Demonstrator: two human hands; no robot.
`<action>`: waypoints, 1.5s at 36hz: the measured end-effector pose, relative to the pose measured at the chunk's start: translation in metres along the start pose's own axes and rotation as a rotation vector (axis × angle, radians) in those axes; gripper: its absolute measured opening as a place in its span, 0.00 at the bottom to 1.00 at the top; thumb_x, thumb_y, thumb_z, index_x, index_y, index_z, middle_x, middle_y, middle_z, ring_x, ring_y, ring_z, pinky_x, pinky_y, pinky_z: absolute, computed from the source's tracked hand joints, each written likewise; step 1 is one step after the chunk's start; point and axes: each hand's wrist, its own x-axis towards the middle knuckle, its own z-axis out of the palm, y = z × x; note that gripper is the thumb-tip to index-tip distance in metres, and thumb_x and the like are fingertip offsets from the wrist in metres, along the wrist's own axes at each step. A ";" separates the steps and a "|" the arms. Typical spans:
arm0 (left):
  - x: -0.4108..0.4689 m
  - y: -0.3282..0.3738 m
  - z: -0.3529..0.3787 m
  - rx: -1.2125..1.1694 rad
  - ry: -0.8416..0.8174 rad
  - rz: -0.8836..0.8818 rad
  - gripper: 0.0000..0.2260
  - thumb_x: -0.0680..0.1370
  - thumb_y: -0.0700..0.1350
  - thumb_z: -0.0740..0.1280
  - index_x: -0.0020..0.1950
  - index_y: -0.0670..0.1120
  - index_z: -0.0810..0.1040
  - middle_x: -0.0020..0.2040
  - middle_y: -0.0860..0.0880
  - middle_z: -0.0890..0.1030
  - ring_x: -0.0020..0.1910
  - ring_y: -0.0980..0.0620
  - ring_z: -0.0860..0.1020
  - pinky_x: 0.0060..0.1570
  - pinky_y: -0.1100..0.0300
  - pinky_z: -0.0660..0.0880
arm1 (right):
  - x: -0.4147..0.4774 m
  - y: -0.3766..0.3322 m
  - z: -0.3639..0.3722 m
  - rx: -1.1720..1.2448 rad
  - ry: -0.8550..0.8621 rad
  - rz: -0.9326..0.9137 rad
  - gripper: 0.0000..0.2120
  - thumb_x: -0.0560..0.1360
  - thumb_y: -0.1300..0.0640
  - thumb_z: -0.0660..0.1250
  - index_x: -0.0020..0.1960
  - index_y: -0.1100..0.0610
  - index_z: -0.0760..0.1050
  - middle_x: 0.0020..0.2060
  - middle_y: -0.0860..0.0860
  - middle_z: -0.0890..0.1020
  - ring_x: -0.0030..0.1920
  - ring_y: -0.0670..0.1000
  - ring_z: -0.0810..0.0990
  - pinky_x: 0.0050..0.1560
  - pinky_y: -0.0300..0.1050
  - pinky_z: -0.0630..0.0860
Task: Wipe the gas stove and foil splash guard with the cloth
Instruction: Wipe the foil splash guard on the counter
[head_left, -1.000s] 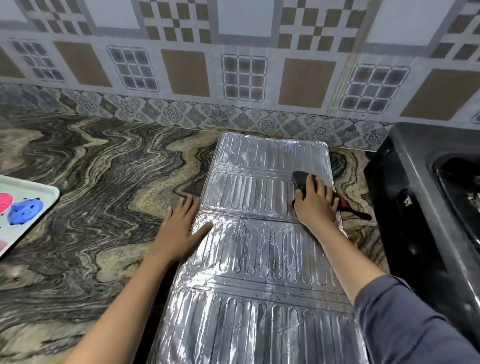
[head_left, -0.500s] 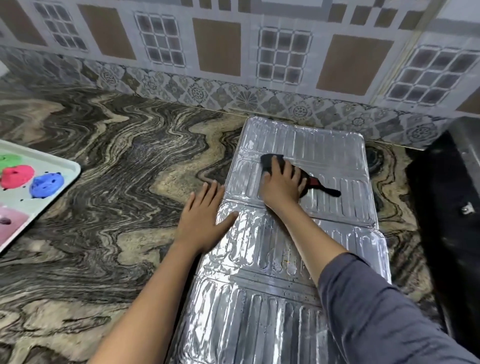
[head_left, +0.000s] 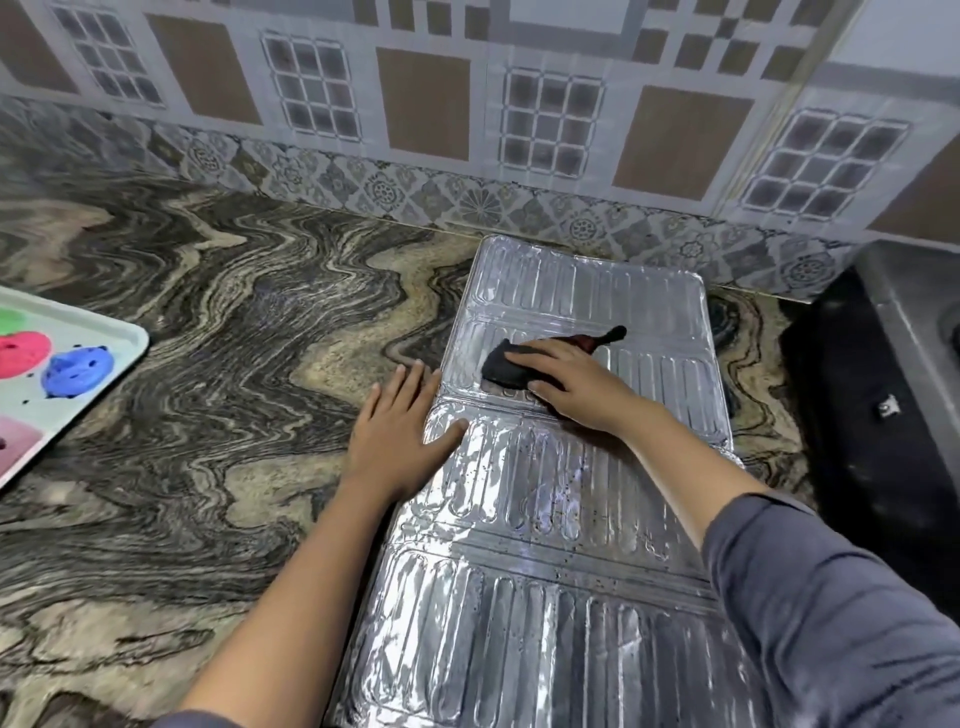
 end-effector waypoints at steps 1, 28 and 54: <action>0.000 0.000 0.000 0.002 -0.002 0.001 0.35 0.74 0.70 0.43 0.77 0.55 0.43 0.78 0.54 0.43 0.76 0.56 0.40 0.75 0.53 0.40 | -0.007 0.005 -0.002 0.010 0.013 0.019 0.21 0.80 0.54 0.57 0.72 0.46 0.61 0.73 0.49 0.62 0.72 0.51 0.59 0.71 0.48 0.54; -0.001 0.002 -0.002 0.021 -0.016 0.004 0.35 0.74 0.69 0.43 0.77 0.54 0.45 0.78 0.52 0.46 0.77 0.54 0.42 0.75 0.53 0.42 | -0.099 0.070 0.001 0.118 0.503 0.702 0.22 0.77 0.59 0.59 0.71 0.50 0.65 0.72 0.55 0.64 0.70 0.60 0.61 0.71 0.53 0.58; 0.001 0.000 0.001 0.044 -0.011 0.011 0.39 0.70 0.72 0.38 0.77 0.54 0.45 0.78 0.52 0.45 0.77 0.53 0.43 0.75 0.52 0.43 | -0.003 -0.006 0.012 0.100 0.196 0.319 0.20 0.80 0.54 0.56 0.71 0.49 0.63 0.73 0.53 0.62 0.72 0.57 0.58 0.73 0.52 0.53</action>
